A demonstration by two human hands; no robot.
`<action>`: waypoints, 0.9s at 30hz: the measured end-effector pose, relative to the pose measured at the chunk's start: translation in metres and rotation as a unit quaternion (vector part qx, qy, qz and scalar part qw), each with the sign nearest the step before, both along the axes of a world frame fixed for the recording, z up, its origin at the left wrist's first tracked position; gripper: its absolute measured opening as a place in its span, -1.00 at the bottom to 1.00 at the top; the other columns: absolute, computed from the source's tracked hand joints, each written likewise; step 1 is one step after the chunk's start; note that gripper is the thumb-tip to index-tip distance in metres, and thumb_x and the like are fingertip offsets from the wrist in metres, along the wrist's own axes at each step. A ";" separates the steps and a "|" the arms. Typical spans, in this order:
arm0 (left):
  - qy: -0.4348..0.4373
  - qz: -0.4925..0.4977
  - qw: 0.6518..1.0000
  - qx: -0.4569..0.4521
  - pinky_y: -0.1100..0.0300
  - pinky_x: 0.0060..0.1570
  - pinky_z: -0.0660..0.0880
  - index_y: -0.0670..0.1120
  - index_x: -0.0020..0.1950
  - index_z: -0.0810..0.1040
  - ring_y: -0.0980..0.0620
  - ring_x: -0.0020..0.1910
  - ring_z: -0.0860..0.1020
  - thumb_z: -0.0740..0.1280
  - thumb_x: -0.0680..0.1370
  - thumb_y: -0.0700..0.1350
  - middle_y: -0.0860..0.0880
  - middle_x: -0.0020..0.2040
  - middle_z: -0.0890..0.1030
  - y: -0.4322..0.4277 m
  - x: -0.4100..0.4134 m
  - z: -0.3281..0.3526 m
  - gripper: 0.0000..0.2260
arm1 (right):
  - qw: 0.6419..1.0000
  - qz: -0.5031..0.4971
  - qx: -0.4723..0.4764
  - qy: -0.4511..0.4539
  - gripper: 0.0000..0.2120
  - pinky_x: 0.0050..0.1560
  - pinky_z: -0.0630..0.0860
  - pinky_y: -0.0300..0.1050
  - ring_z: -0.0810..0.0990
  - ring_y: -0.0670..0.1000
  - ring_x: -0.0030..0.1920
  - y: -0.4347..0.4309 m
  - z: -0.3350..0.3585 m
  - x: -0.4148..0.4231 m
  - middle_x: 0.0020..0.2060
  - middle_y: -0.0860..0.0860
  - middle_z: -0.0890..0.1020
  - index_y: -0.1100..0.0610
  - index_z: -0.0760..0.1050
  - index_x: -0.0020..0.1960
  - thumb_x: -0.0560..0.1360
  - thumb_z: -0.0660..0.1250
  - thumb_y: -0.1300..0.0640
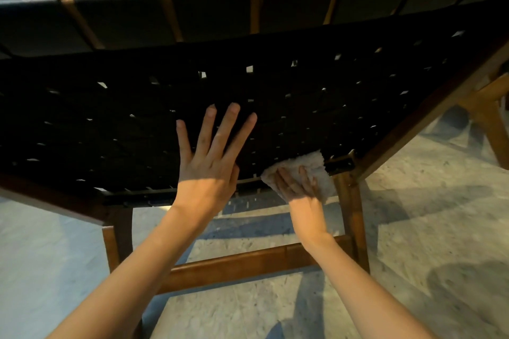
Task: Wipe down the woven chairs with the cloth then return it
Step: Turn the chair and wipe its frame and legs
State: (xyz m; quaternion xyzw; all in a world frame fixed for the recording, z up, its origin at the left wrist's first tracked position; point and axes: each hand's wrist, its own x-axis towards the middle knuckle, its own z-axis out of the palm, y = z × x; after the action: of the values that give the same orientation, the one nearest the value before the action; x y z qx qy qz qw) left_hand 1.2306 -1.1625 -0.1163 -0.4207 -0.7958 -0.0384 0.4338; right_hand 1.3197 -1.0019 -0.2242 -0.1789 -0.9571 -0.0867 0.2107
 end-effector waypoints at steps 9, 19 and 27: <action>-0.008 0.000 1.000 0.001 -0.21 0.42 -0.27 0.01 0.56 0.01 -0.06 0.51 -0.29 0.38 0.46 -0.18 -0.10 0.55 -0.09 -0.013 0.011 0.006 -0.22 | 0.984 -0.032 -0.162 -0.074 -0.69 -0.42 0.31 -0.09 0.46 0.09 -0.38 -0.008 0.077 0.026 -0.41 0.08 0.47 0.07 0.35 -0.34 0.54 0.21 0.33; -0.027 0.016 0.997 0.068 -0.26 0.40 -0.24 -0.01 0.55 0.06 -0.13 0.51 -0.19 0.38 0.45 -0.23 -0.11 0.53 -0.12 -0.039 0.009 0.021 -0.23 | 0.835 0.245 0.008 0.493 -0.63 0.40 0.31 0.18 0.49 0.31 0.26 -0.048 0.169 0.052 0.22 0.19 0.50 0.37 0.47 0.23 0.47 0.22 0.58; -0.019 0.015 0.998 0.059 -0.31 0.39 -0.19 0.02 0.55 0.04 -0.16 0.50 -0.18 0.39 0.45 -0.21 -0.16 0.54 -0.07 -0.049 -0.003 0.018 -0.23 | 0.861 0.125 0.014 0.492 -0.69 0.05 0.44 0.11 0.44 0.22 -0.03 -0.072 0.171 -0.003 -0.17 0.33 0.63 0.40 0.60 -0.05 0.36 0.13 0.52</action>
State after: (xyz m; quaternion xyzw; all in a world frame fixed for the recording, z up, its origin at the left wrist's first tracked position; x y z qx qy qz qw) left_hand 1.2280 -1.2113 -0.0980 -0.3815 -0.8066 -0.0873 0.4430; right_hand 1.3170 -1.0737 -0.0530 -0.0741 -0.7418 0.0262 0.6660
